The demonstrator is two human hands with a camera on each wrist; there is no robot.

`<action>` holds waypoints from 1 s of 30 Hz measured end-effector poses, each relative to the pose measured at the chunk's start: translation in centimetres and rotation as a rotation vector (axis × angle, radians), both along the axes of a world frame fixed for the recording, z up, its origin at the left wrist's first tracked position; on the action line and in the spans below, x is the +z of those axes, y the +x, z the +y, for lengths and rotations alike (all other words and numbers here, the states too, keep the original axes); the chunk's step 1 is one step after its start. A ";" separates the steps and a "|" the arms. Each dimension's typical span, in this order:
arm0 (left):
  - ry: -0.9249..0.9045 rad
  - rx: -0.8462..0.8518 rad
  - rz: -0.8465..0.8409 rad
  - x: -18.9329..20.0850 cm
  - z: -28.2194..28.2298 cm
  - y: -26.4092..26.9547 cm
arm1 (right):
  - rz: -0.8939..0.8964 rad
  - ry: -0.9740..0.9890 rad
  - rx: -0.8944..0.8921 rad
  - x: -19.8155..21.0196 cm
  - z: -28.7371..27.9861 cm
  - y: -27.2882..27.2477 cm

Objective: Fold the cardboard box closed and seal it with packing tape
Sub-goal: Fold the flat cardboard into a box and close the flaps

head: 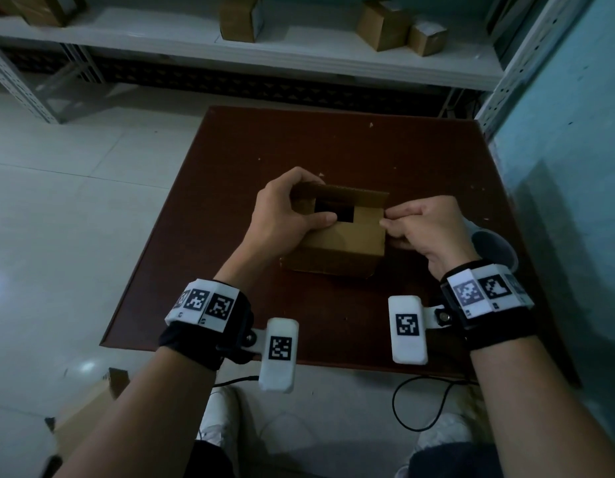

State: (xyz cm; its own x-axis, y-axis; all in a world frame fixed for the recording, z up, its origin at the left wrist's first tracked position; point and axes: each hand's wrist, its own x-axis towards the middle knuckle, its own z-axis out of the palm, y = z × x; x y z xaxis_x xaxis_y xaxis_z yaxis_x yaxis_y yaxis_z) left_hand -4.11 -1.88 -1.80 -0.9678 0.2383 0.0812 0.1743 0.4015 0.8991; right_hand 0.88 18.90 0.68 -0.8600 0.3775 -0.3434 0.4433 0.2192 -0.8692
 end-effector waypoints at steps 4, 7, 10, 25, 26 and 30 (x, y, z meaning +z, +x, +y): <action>-0.065 0.035 0.024 -0.3 0.3 -0.1 | 0.001 -0.019 0.000 0.0 0.2 0.0; -0.114 0.040 0.083 -0.4 0.3 -0.2 | -0.020 -0.017 0.003 0.0 0.4 0.0; -0.163 0.041 0.166 -0.5 0.4 -0.4 | -0.024 -0.034 0.008 0.2 0.5 0.2; -0.100 -0.035 -0.147 0.1 -0.8 -0.6 | -0.055 -0.049 -0.004 0.4 0.2 0.2; -0.090 -0.020 -0.163 0.2 -0.7 -0.5 | -0.057 -0.056 -0.007 0.4 0.1 0.1; -0.156 0.014 -0.235 0.8 -0.4 -0.5 | -0.052 -0.139 0.007 0.5 -0.2 0.3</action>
